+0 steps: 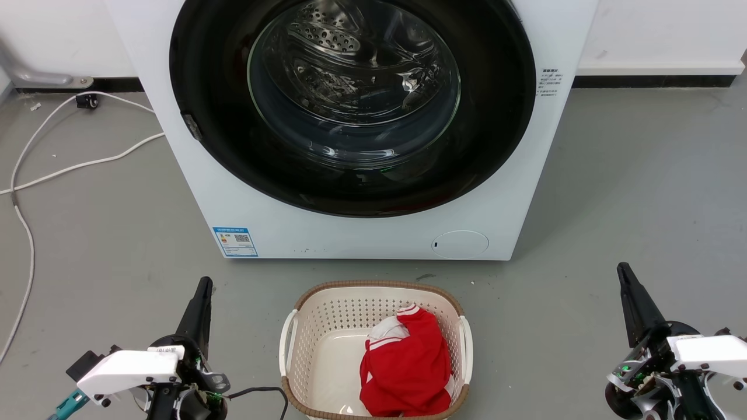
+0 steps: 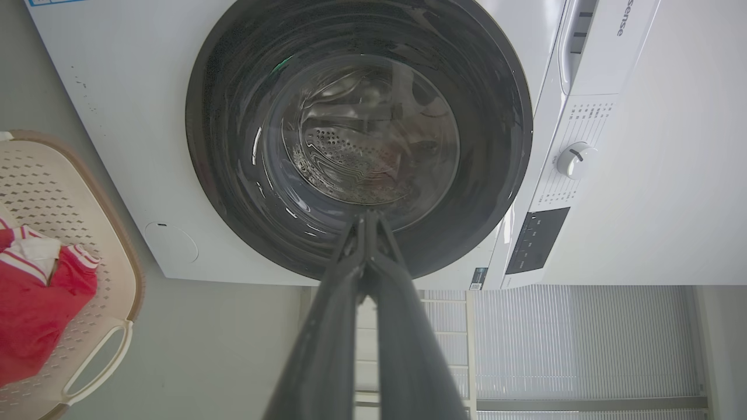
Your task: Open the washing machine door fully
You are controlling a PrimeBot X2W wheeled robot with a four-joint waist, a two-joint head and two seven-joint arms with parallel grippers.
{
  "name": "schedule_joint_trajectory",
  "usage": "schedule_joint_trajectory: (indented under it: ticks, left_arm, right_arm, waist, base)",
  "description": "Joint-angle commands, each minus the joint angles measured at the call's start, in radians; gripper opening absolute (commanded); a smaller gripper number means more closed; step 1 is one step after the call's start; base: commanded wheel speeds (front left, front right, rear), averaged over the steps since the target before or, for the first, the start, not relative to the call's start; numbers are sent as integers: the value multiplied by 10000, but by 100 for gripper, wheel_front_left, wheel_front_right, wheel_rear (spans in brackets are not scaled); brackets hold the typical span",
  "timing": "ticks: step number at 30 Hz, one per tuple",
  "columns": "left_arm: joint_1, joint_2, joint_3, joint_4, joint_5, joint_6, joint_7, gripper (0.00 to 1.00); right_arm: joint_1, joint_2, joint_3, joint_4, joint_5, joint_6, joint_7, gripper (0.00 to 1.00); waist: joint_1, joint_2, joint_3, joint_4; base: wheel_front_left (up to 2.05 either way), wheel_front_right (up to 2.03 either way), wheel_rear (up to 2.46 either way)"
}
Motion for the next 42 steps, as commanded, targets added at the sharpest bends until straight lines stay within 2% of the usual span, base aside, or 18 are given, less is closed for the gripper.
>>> schedule_joint_trajectory:
  ticks: [1, 9, 10, 20, 27, 32, 42]
  left_arm:
    - [-81, -7, 41, 4, 34, -28, 15, 0]
    - [-2, -4, 3, -2, 10, 0, 1, 0]
    - [19, -12, -10, 47, 9, 2, -2, 100]
    - [123, -25, -398, -261, 167, -1, -463, 100]
    - [150, -22, -401, -715, 828, -3, -795, 100]
    - [117, -24, -323, -1107, 1682, -5, -1011, 100]
    - [39, -25, -329, -1777, 4294, -9, -1448, 100]
  right_arm:
    - [-131, 35, -16, 15, -39, 0, 23, 0]
    - [0, 6, -11, -2, -4, 0, -1, 0]
    - [35, 6, -4, 36, -6, 2, -9, 100]
    - [281, 23, 248, -249, -206, 0, -472, 100]
    - [363, 28, 163, -607, -828, 0, -792, 100]
    - [392, 32, 70, -1020, -1869, 0, -1008, 100]
    - [492, 39, 252, -2079, -5508, 0, -1444, 100]
  waist:
    - [0, 0, 0, 0]
    - [0, 0, 0, 0]
    - [0, 0, 0, 0]
    - [0, 0, -6, 11]
    - [0, 0, -12, 43]
    - [0, 0, -16, 68]
    - [0, 0, -24, 103]
  base:
    - [0, 0, 0]
    - [0, 0, 0]
    - [0, 0, 0]
    - [0, 0, 0]
    - [0, 0, 0]
    - [0, 0, 0]
    - [0, 0, 0]
